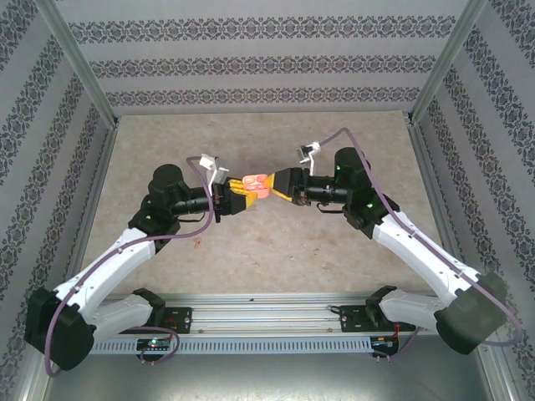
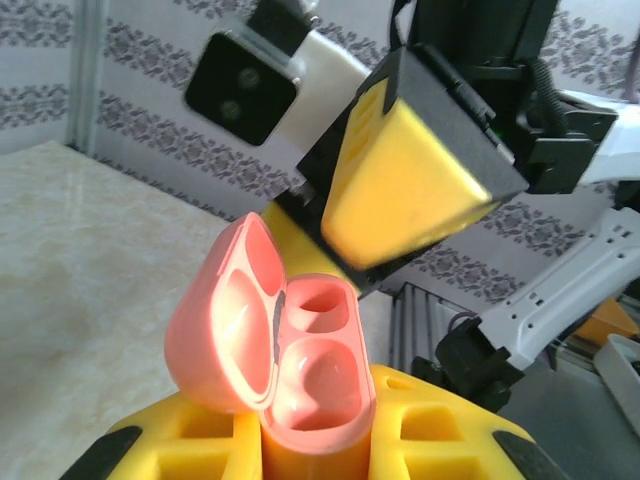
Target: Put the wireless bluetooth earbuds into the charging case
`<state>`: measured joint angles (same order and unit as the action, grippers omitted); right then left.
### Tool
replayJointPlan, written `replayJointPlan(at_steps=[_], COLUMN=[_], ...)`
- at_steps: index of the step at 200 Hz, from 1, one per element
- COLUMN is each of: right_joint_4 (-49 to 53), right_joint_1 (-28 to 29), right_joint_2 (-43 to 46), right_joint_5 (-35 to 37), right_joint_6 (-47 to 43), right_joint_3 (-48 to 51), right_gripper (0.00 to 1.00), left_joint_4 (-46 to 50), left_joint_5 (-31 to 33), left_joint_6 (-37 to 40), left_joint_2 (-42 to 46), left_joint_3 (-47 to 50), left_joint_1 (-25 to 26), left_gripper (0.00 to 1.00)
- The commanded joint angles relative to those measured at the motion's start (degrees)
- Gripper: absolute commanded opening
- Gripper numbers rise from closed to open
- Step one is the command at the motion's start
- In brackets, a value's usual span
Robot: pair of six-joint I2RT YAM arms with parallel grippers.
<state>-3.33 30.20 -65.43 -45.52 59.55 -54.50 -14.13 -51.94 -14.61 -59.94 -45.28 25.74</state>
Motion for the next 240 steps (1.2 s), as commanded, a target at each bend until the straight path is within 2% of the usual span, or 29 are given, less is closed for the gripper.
replayJointPlan(at_steps=[1,30,47,63,87,112,143,179,240], right_joint_4=[2.6,14.8,19.8,17.9,9.3,5.4,5.7,9.3,22.6], right_joint_1=[-1.7,-1.7,0.9,4.9,11.6,18.1,24.1,28.3,31.1], right_joint_2=[3.9,5.6,4.6,2.5,-4.3,-15.1,-29.4,-42.6,-56.0], right_joint_5=[3.9,12.2,17.4,21.1,24.4,27.0,26.9,25.3,27.8], right_joint_6=[-1.9,-6.3,-7.2,-5.2,-0.2,1.1,1.7,2.2,-1.0], right_joint_3=[-0.1,0.0,0.8,3.6,7.7,5.0,-4.3,-16.5,-34.0], right_gripper=[0.57,0.54,0.51,0.48,0.43,0.38,0.36,0.36,0.36], left_joint_4=[13.6,24.5,31.5,37.7,45.5,51.4,55.4,58.4,61.3], left_joint_5=[6.3,13.6,20.1,26.4,35.7,43.7,45.8,46.4,47.3], left_joint_6=[8.4,12.8,14.5,15.8,16.0,14.5,13.2,12.7,13.1], left_joint_2=[4.1,8.6,11.1,13.0,15.5,18.0,20.9,23.5,26.8], left_joint_3=[-4.1,-6.2,-7.8,-9.6,-12.1,-13.6,-13.7,-13.5,-13.4], left_joint_1=[-0.6,-0.7,-0.7,-0.7,-0.8,-0.8,-0.7,-0.7,-0.8], left_gripper=[0.03,0.02,0.01,0.0,0.0,0.0,0.0,0.0,0.0])
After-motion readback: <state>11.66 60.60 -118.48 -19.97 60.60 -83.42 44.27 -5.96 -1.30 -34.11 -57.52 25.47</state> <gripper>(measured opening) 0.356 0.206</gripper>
